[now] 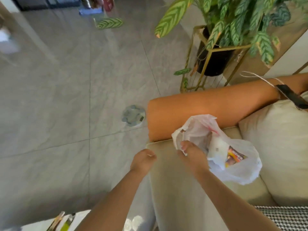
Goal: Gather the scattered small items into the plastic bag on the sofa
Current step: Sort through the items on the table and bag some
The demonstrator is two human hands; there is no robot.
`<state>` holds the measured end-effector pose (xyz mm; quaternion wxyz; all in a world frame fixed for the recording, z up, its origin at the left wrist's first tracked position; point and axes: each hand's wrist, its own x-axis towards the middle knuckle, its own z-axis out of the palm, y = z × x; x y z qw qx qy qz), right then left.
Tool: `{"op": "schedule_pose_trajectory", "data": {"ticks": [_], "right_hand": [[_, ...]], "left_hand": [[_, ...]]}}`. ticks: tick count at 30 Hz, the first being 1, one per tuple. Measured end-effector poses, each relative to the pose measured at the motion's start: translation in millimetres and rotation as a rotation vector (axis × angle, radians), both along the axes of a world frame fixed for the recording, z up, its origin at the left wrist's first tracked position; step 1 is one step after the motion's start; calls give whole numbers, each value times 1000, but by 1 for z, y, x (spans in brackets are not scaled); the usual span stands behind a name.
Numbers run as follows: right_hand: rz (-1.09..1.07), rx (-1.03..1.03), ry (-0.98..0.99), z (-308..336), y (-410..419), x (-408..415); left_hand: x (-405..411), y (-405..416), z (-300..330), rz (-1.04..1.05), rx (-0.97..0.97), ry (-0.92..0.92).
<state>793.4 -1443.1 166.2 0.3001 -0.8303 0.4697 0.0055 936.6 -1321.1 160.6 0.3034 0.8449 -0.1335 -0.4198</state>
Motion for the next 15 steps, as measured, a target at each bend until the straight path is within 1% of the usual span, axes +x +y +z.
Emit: {"op": "schedule_pose_trajectory", "data": {"ticks": [3, 6, 12, 15], "right_hand": [[148, 75, 36, -15, 51, 33], [254, 124, 46, -29, 108, 64], [481, 160, 155, -37, 229, 124], [589, 156, 165, -40, 286, 149]], "left_hand": [[17, 62, -11, 29, 25, -10], [33, 129, -21, 169, 17, 31], [50, 269, -29, 371, 38, 67], [54, 332, -30, 400, 92, 47]]}}
